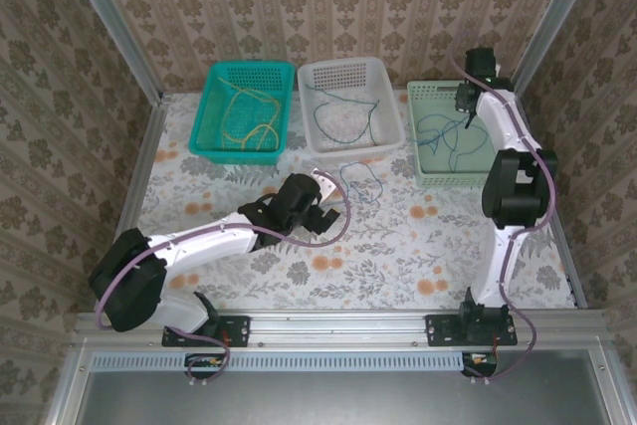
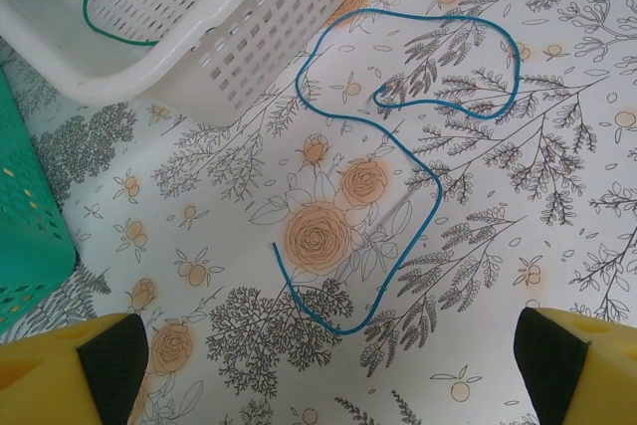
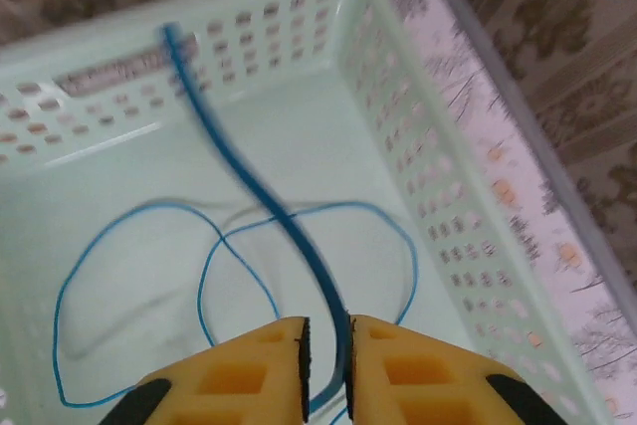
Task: Untangle the cables
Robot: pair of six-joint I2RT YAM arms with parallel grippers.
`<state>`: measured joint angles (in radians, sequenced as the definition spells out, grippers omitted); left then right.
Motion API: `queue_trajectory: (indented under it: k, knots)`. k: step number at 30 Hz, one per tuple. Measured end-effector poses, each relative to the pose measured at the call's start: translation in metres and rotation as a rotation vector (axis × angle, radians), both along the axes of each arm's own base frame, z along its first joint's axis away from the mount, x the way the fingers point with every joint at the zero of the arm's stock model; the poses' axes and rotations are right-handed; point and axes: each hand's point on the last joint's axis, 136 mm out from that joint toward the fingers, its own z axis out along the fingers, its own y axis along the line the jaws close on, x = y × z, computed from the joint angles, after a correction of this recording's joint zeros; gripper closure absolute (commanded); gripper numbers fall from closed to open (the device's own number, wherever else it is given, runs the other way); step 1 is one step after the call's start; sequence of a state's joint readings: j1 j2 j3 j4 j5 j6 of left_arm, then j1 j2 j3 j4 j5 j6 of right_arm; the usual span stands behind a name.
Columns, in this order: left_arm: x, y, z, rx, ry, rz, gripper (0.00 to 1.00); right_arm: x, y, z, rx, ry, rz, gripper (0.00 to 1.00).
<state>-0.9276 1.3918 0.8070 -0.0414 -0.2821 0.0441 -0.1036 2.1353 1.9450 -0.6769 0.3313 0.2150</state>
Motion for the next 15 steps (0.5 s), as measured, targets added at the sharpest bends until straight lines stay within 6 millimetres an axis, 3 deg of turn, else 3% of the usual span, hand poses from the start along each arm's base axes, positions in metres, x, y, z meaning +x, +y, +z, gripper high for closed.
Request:
queue_trajectory:
  k: [1, 2, 3, 5, 8, 11, 15]
  knots:
    - [0.0, 0.0, 0.0, 0.0, 0.0, 0.0, 0.03, 0.0, 0.001, -0.011, 0.003, 0.042, 0.011, 0.33]
    - [0.0, 0.0, 0.0, 0.001, 0.0, 0.0, 0.03, -0.001, 0.002, -0.019, 0.008, 0.074, 0.018, 0.18]
    - [0.0, 0.0, 0.0, 0.002, 0.001, 0.0, 0.03, -0.004, 0.003, -0.029, 0.014, 0.113, 0.026, 0.1]
    - [0.0, 0.001, -0.001, 0.005, 0.001, 0.003, 0.03, -0.011, 0.005, -0.042, 0.02, 0.173, 0.037, 0.07]
    - [0.0, 0.003, -0.002, 0.012, 0.004, 0.008, 0.02, -0.018, 0.007, -0.044, 0.02, 0.202, 0.05, 0.01]
    - [0.003, 0.006, -0.003, 0.01, 0.01, 0.023, 0.02, -0.025, 0.009, -0.028, 0.011, 0.184, 0.063, 0.0]
    - [0.006, 0.011, -0.003, -0.001, 0.02, 0.05, 0.02, -0.029, 0.015, 0.015, 0.009, 0.103, 0.076, 0.03]
